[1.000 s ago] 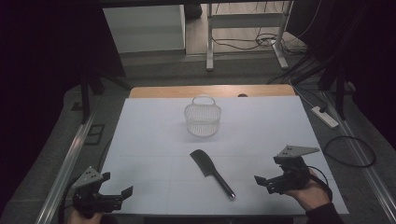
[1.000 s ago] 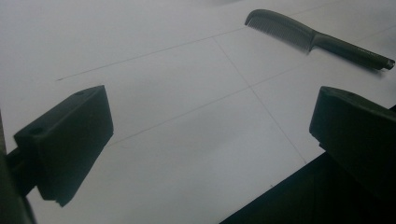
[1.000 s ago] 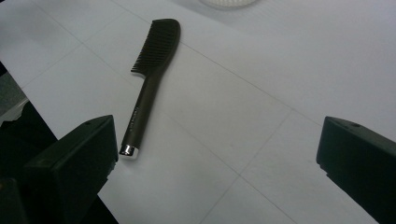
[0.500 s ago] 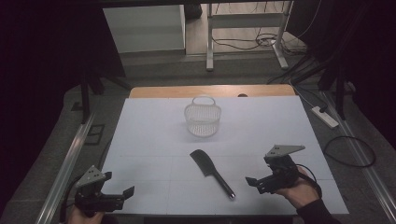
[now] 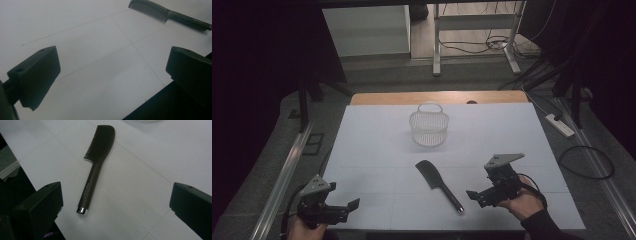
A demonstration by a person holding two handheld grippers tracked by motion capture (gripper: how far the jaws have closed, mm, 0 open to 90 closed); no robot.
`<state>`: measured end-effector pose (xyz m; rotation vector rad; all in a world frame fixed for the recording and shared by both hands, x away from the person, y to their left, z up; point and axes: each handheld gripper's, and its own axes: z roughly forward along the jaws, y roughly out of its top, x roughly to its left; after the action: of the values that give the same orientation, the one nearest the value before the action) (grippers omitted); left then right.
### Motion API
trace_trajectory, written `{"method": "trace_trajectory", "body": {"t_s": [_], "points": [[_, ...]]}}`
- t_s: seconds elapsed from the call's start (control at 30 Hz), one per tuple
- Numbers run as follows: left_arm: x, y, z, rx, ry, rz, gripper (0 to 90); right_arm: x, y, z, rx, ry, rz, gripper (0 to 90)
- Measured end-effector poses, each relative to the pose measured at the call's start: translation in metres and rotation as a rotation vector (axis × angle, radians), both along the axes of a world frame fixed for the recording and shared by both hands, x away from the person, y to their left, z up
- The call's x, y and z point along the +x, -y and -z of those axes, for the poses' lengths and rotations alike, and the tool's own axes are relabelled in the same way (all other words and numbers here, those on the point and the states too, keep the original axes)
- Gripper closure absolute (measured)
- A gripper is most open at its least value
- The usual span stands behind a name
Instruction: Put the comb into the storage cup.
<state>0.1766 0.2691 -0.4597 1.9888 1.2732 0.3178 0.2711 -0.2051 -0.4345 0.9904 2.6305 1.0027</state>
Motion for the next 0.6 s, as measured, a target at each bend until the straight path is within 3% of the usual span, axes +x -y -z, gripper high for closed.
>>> {"method": "trace_trajectory", "body": {"t_s": [0.3,0.6], "points": [[0.000,0.001,0.000,0.005,-0.002,0.003,0.8,0.002,-0.015,0.005,-0.048,-0.026,-0.011,0.0],[-0.001,-0.001,0.000,-0.006,0.003,0.000,0.8,0.006,-0.029,0.006,-0.065,-0.050,-0.046,0.0]]}}
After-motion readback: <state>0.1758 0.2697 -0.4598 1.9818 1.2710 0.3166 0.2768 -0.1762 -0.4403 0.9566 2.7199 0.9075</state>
